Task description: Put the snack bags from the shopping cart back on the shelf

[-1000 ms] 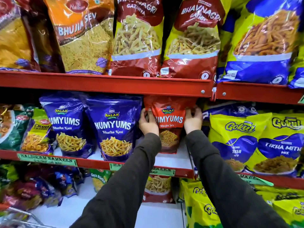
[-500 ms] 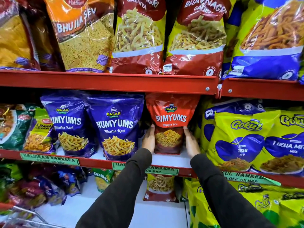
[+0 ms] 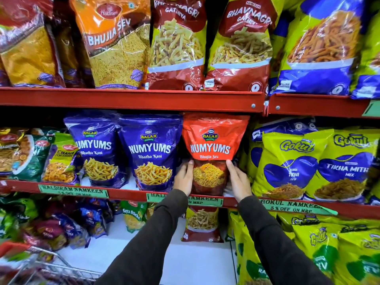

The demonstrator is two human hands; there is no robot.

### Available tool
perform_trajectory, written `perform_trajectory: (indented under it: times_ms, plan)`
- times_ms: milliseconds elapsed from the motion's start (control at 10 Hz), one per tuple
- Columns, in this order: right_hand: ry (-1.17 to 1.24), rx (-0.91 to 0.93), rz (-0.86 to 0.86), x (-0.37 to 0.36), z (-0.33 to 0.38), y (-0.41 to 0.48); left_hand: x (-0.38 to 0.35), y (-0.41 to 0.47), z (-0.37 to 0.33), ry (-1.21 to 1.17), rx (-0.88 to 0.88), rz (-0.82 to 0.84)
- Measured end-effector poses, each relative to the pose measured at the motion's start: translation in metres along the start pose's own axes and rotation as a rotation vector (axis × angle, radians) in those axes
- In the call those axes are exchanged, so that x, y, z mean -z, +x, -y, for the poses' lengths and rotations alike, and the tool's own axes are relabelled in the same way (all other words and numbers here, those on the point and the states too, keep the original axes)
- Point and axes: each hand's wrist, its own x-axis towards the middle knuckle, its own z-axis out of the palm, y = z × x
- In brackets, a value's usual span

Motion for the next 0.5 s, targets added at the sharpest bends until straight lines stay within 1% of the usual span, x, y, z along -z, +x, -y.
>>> perform_trajectory:
  times_ms: [200,300,400,500]
  plan:
    - [-0.083,-0.032,0.05,0.002,0.006,-0.009,0.004,-0.016,-0.009,0.053,0.046,0.027]
    - [-0.125,-0.027,0.008,0.007,0.011,-0.016,0.006,-0.029,-0.01,0.053,0.005,-0.069]
    - [-0.185,0.046,-0.046,0.021,0.029,-0.036,0.009,-0.051,-0.016,0.0,-0.156,-0.236]
    - [-0.078,0.219,-0.076,0.048,0.061,-0.051,0.012,-0.062,-0.032,-0.018,-0.397,-0.335]
